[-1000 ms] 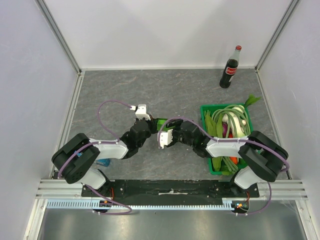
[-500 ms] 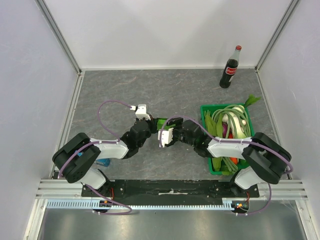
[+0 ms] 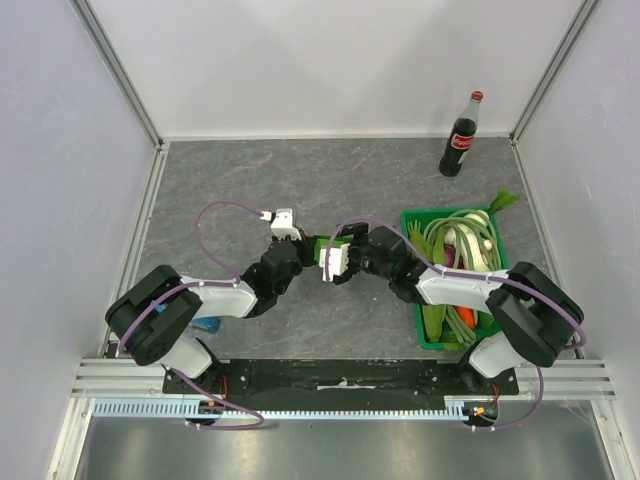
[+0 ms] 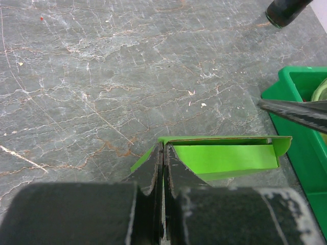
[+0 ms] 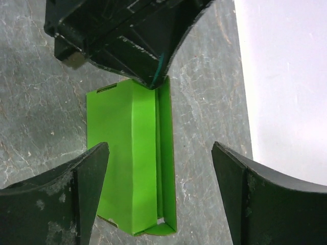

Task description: Fold the paper box

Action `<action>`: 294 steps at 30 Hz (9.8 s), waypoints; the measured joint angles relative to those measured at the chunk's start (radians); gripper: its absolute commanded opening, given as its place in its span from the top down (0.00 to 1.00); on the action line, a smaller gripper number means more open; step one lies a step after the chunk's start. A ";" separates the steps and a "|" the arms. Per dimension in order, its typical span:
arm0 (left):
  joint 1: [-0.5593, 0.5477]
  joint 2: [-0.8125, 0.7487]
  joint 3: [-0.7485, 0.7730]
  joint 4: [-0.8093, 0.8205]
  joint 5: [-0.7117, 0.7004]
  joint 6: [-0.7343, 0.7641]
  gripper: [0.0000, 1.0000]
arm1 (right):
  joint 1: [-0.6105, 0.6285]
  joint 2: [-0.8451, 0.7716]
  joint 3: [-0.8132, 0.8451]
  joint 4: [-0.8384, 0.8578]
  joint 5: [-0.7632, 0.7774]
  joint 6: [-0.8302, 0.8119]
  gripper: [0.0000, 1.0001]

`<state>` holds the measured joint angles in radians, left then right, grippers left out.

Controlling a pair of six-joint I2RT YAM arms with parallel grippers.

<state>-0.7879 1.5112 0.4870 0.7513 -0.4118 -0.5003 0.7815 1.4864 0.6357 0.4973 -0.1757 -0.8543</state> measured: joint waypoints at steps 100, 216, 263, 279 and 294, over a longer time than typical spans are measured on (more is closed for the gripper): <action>0.467 0.023 0.032 -0.192 0.883 -0.438 0.28 | 0.096 0.242 -0.040 0.201 0.219 0.069 0.49; 0.144 0.192 0.349 -0.780 0.531 -0.271 0.70 | -0.179 0.347 0.298 -0.319 0.193 1.417 0.56; 0.051 0.112 0.425 -1.106 0.217 -0.903 0.43 | -0.249 -0.502 0.217 -1.018 0.231 1.235 0.19; 0.165 0.312 0.484 -0.797 0.221 -1.187 0.54 | -0.249 -0.490 0.206 -1.039 0.217 1.190 0.19; 0.512 0.744 1.010 -0.703 0.264 -1.239 0.58 | -0.256 -0.412 0.246 -1.048 0.229 1.175 0.19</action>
<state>-0.2764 2.2555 1.4967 0.0486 -0.1474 -1.7393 0.5251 1.0740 0.8818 -0.5503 0.0536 0.3202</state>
